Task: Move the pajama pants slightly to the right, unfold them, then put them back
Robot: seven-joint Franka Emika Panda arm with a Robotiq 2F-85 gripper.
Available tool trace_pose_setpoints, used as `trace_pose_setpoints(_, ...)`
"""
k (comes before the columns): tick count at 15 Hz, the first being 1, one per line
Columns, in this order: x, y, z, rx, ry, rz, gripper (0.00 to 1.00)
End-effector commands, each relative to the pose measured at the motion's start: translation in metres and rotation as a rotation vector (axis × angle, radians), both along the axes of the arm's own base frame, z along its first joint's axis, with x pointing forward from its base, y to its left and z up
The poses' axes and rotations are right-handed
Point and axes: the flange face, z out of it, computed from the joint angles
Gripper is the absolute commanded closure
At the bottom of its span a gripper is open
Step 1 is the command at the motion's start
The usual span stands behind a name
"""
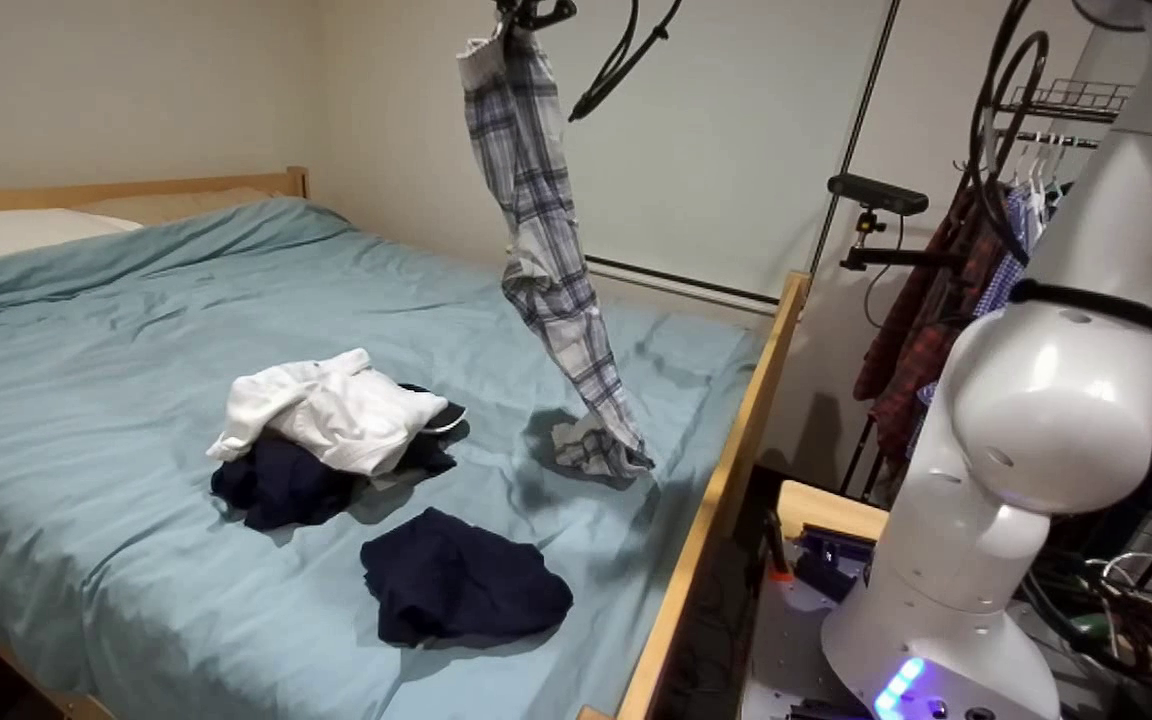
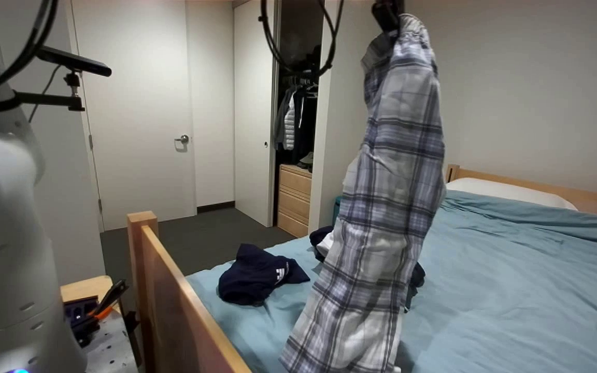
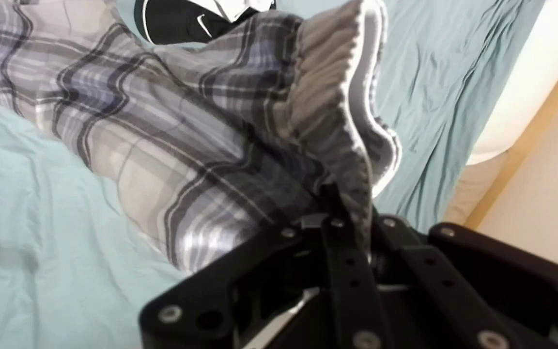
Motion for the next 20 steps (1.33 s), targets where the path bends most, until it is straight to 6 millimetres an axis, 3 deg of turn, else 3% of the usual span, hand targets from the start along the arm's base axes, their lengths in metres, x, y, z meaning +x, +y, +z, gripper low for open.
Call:
trace_pose_setpoints(1,-0.025,0.044,0.023,-0.101,-0.064,0.054,0.97)
trace_pose_setpoints(2,-0.028,0.027,0.018,-0.091,-0.024,0.019,0.97)
trace_pose_setpoints(3,-0.015,0.045,0.019,-0.071,-0.032,0.061,0.94)
trace_pose_setpoints(6,-0.024,0.029,0.020,-0.072,-0.029,0.030,0.94)
trace_pose_setpoints(7,-0.031,0.022,0.011,-0.051,-0.005,0.006,0.97)
trace_pose_setpoints(9,-0.026,0.032,0.006,-0.053,-0.004,0.033,0.97)
trace_pose_setpoints(12,0.005,0.090,0.014,-0.094,-0.036,0.209,0.97)
trace_pose_setpoints(14,0.021,0.138,0.037,-0.150,-0.047,0.299,0.97)
trace_pose_setpoints(18,0.036,0.227,0.083,-0.219,-0.146,0.491,0.97)
trace_pose_setpoints(20,0.034,0.269,0.106,-0.238,-0.197,0.596,0.97)
